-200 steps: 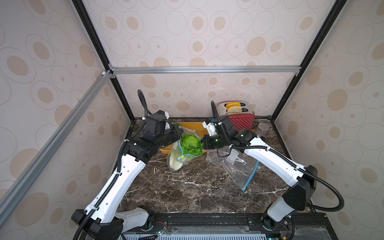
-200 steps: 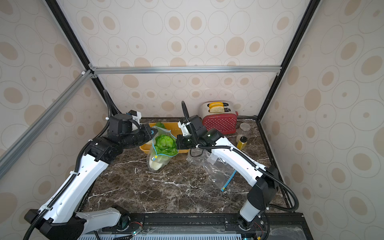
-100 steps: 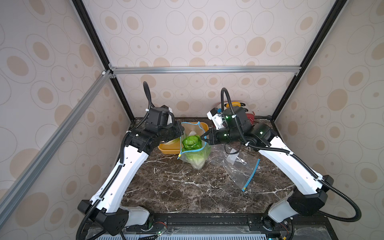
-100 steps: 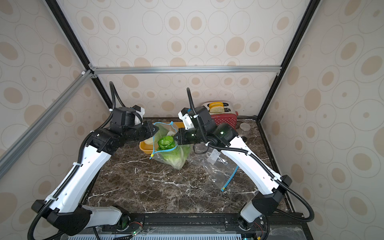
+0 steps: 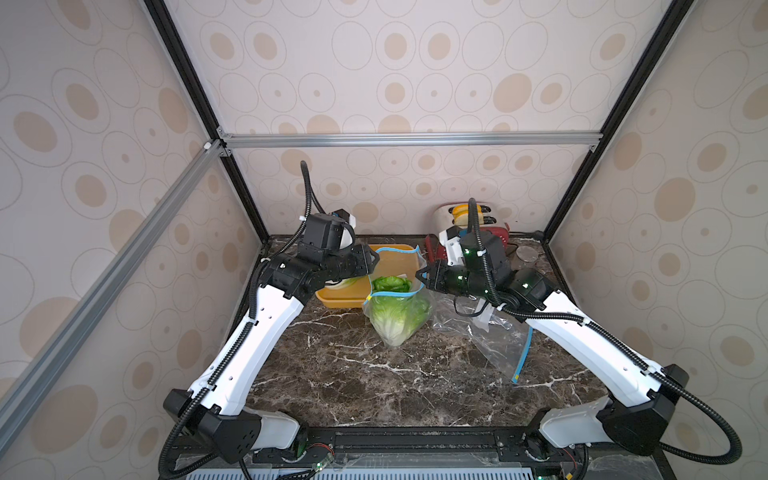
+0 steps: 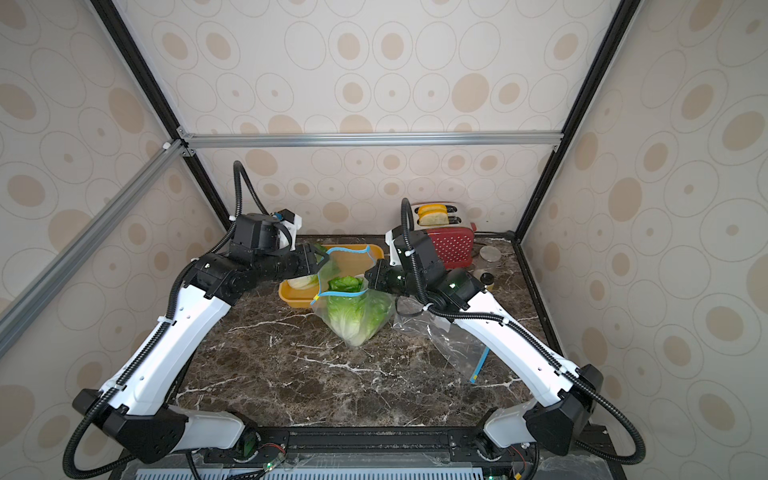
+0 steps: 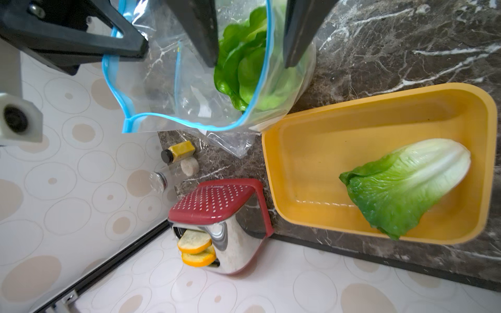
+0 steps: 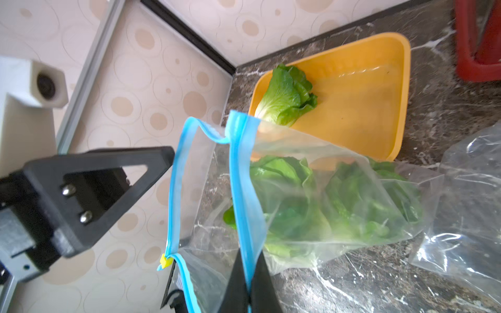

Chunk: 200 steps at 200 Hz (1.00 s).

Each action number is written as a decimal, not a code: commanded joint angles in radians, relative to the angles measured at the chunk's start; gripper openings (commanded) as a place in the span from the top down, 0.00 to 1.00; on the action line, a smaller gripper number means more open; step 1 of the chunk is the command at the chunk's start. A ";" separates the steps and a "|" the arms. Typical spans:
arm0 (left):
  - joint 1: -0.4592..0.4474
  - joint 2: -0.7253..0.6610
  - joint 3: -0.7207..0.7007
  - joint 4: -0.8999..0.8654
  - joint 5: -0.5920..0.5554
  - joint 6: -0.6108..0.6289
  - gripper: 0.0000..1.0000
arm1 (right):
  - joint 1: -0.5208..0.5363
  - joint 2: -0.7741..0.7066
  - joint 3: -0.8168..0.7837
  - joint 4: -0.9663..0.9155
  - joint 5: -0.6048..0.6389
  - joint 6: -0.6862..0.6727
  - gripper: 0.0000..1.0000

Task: Put the chinese cabbages into a zipper bag and zip it
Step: Adjust the zipper food storage bag at the center of the board, then pick up the zipper food storage bag at the center of the board.

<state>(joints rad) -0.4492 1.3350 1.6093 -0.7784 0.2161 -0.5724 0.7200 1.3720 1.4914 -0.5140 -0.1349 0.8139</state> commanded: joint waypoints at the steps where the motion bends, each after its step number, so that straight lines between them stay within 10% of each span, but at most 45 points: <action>1: 0.005 -0.133 -0.047 0.050 -0.090 0.211 0.46 | -0.004 -0.065 -0.016 0.110 0.103 0.084 1.00; 70: 0.005 -0.498 -0.577 0.494 -0.062 0.416 0.31 | -0.031 -0.134 -0.152 0.191 0.182 0.176 1.00; 200: -0.059 -0.364 -0.830 0.946 0.213 0.341 0.44 | -0.047 -0.194 -0.219 0.379 0.182 0.289 1.00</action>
<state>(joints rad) -0.4690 0.9451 0.7429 0.0750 0.3737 -0.2302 0.6792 1.1995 1.2617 -0.2359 0.0345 1.0664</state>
